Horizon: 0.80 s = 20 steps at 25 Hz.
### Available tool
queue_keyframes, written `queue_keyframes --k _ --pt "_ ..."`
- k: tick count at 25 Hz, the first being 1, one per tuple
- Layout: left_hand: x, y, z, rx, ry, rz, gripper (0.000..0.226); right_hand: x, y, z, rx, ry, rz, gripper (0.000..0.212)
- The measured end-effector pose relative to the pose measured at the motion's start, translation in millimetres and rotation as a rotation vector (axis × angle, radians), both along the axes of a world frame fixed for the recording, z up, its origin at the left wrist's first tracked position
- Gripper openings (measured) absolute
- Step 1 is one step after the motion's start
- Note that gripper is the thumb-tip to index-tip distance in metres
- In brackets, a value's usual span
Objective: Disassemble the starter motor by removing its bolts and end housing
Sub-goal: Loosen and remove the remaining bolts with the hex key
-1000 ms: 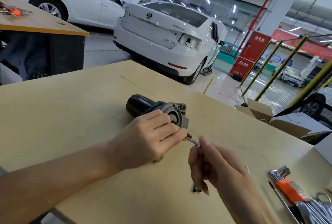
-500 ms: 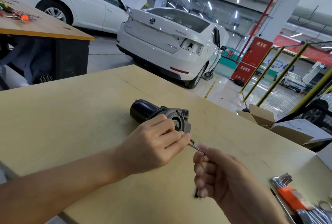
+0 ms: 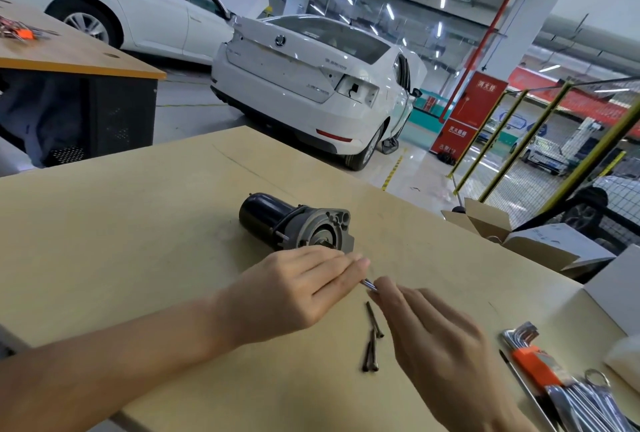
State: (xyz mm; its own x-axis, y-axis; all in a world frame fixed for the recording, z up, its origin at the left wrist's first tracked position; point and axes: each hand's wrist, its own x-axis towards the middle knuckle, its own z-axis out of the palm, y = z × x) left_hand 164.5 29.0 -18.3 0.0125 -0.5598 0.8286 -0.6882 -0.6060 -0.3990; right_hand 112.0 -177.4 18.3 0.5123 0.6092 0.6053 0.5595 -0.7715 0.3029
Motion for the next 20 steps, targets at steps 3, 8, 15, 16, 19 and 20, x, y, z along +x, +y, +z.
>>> queue_keyframes --k 3,8,15,16,19,20 --pt "1.3 5.2 2.7 0.005 0.042 -0.031 0.021 -11.3 19.8 8.2 0.610 0.525 -0.181 0.050" --pt "2.4 6.7 4.0 0.003 0.077 -0.064 0.021 -9.5 26.3 20.0 1.467 1.453 -0.158 0.041" --pt "3.2 7.5 3.9 -0.036 0.132 -0.114 0.025 -7.6 29.0 20.4 1.086 1.020 -0.026 0.038" --pt "4.0 7.5 3.7 -0.043 0.149 -0.125 0.021 -5.0 24.5 19.6 0.691 0.682 -0.055 0.040" --pt "7.0 7.9 4.5 -0.028 0.150 -0.134 0.015 -4.9 16.2 28.6 -0.181 0.026 -0.028 0.020" --pt "8.0 8.3 4.7 -0.003 0.129 -0.121 0.017 -4.5 12.6 27.9 -0.272 -0.045 0.005 0.017"
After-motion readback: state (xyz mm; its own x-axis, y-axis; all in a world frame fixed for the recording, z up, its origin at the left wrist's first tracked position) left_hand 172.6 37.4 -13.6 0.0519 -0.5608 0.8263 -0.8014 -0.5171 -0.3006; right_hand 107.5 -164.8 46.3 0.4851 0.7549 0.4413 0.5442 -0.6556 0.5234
